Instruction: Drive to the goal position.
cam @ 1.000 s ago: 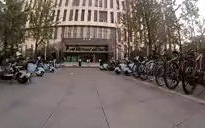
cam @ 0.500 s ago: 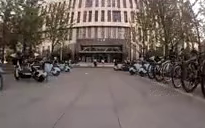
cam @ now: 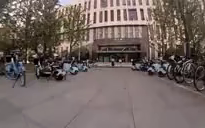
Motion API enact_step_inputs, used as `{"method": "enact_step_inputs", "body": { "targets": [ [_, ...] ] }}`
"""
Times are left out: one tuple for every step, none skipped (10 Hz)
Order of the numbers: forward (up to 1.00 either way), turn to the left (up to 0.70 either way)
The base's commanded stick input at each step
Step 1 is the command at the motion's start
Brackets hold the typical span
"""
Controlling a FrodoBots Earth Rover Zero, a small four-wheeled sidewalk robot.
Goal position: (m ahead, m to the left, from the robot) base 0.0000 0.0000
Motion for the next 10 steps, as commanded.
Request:
{"method": "enact_step_inputs", "body": {
  "targets": [
    [0.0,0.45],
    [0.0,0.45],
    [0.0,0.45],
    [0.0,0.45],
    [0.0,0.45],
    [0.0,0.45],
    [0.0,0.45],
    [0.0,0.45],
    [0.0,0.45],
    [0.0,0.45]
  ]
}}
